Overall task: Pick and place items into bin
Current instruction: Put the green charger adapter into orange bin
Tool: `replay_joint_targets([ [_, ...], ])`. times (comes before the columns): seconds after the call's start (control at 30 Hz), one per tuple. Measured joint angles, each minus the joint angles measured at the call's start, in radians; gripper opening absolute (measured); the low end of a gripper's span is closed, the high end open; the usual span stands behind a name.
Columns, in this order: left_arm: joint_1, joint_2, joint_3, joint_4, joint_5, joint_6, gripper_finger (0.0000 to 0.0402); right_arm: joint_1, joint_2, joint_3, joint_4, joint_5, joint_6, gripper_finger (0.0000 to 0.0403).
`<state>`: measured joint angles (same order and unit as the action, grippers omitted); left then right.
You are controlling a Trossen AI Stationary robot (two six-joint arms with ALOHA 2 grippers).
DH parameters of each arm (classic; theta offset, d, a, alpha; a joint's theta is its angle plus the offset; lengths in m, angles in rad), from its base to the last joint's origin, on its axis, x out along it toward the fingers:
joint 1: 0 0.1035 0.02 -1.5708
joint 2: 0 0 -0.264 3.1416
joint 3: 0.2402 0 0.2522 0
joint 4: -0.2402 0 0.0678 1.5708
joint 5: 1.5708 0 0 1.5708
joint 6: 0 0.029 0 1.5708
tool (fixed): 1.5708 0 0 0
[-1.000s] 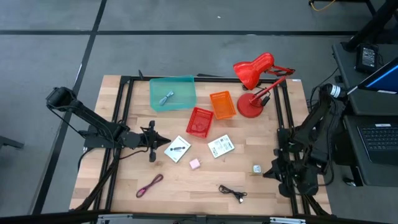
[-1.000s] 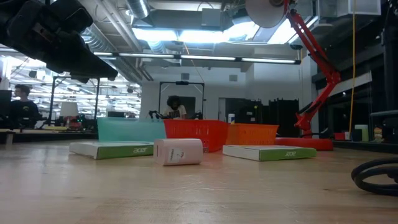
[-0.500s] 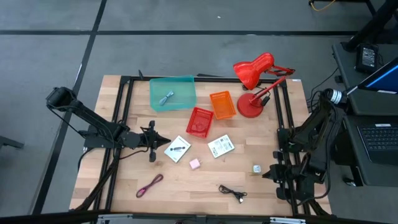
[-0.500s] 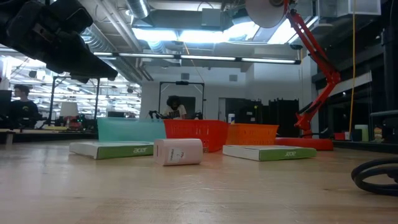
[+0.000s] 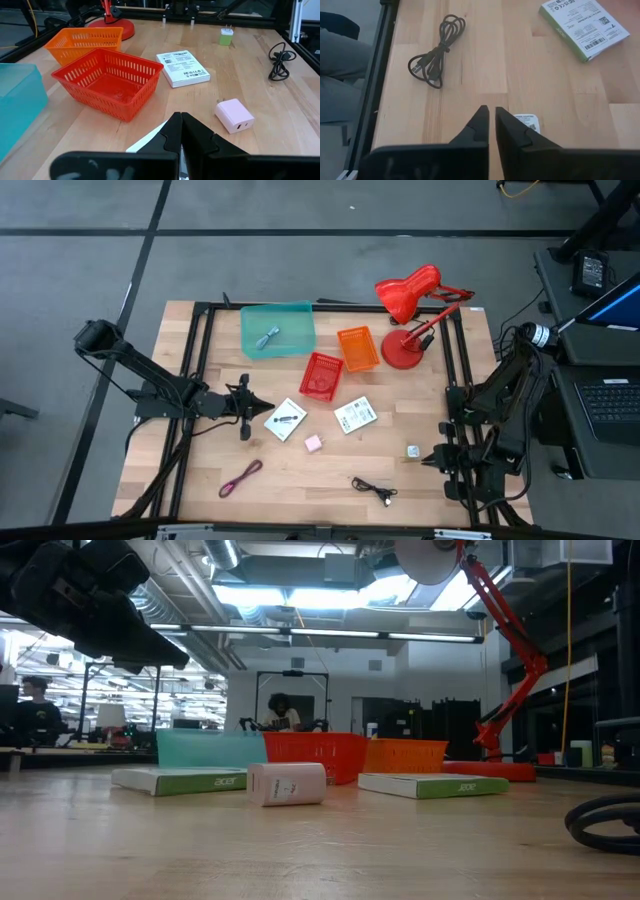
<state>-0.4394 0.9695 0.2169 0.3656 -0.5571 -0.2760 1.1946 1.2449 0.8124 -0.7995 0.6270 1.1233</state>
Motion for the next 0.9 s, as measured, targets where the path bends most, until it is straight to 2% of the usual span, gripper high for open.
replay_joint_targets([
  [0.57, 0.0, 0.0, 0.0, 0.0, 0.0, -0.003, 0.0003, -0.047, 0.0, -0.001, -0.067, 0.007, 0.077, 0.0227],
  [0.73, 0.0, 0.0, 0.0, 0.0, 0.0, -0.002, 0.0003, -0.064, 0.0, -0.001, -0.068, -0.01, 0.076, 0.0266],
  [0.9, 0.0, 0.0, 0.0, 0.0, 0.0, -0.002, 0.0003, -0.066, 0.015, -0.001, -0.079, -0.044, 0.077, 0.0277],
])
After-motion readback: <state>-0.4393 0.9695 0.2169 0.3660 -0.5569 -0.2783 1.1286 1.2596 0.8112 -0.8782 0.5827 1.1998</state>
